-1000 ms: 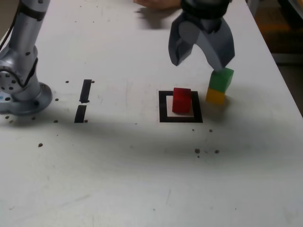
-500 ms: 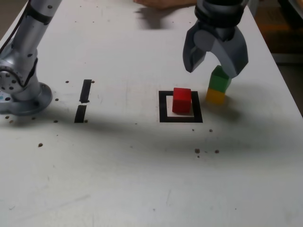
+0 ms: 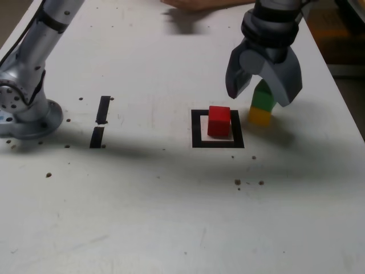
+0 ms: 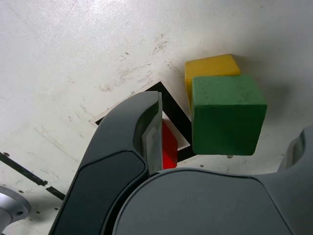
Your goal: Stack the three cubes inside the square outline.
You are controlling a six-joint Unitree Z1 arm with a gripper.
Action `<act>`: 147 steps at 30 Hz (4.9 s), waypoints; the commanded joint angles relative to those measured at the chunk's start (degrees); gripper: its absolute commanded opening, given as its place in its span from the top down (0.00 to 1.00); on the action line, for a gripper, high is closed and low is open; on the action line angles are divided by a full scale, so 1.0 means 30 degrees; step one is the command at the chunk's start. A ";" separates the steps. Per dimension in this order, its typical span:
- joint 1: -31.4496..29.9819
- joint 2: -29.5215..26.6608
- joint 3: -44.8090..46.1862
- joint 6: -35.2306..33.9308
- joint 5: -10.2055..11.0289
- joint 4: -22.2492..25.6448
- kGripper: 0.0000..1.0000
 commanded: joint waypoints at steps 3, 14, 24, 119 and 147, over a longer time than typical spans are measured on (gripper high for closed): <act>0.0000 0.0275 -0.0246 -0.0072 -0.0062 -0.0043 0.06; 0.0000 0.0735 -0.0434 -0.1410 0.0116 0.0011 0.38; -0.0028 0.0693 -0.0355 -0.1492 -0.0429 -0.0836 0.89; -0.0053 -0.4133 0.5280 -0.0384 -0.3174 -0.4644 0.01; 0.1582 -0.1097 0.3670 -0.0739 -0.3242 -0.4139 0.04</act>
